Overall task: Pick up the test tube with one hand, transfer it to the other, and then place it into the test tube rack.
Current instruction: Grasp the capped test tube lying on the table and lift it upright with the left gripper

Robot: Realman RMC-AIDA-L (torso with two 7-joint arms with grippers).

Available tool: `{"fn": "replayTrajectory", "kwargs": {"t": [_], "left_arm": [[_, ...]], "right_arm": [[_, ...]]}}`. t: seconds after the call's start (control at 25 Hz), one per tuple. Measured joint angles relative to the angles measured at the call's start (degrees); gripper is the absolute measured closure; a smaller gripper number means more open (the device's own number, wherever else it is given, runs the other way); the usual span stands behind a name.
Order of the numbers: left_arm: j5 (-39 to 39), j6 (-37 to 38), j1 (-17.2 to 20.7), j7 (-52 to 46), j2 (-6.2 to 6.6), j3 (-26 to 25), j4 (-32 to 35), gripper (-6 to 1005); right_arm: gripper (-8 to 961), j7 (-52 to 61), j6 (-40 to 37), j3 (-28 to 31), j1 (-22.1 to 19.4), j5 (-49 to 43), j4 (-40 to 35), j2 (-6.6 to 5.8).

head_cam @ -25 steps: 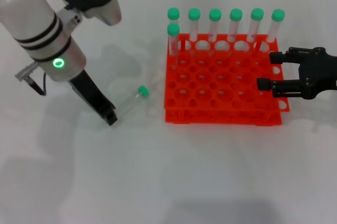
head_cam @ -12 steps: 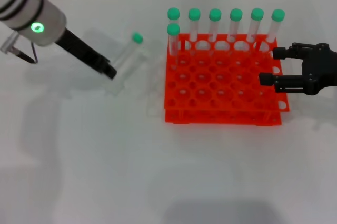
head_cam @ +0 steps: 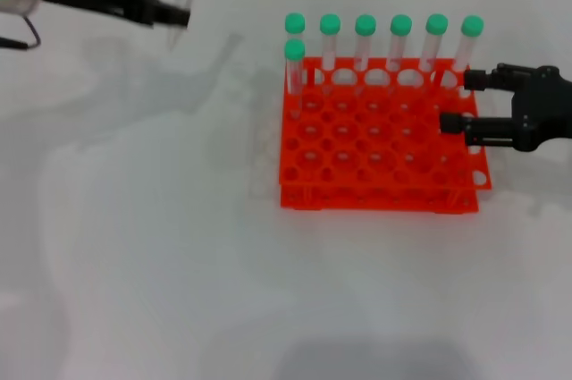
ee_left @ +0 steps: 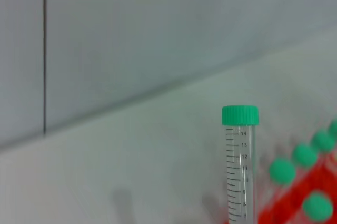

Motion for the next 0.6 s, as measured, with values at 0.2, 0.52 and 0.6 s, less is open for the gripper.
{"fn": "replayTrajectory", "kwargs": {"t": [0.2, 0.52, 0.6], "left_arm": [[-10.68, -3.28, 2.64, 5.09, 0.75, -0.06, 0.05, 806], [-23.91, -7.67, 3.80, 18.56, 0.17, -0.10, -5.60, 806], [-26.95, -8.30, 3.45, 22.46, 0.01, -0.07, -8.32, 806]], "right_arm": [[162, -1.54, 0.94, -0.01, 0.26, 1.00, 0.38, -0.01], [167, -5.07, 2.32, -0.52, 0.51, 4.65, 1.46, 0.04], [168, -5.79, 2.36, -0.52, 0.65, 5.20, 1.90, 0.04]]}}
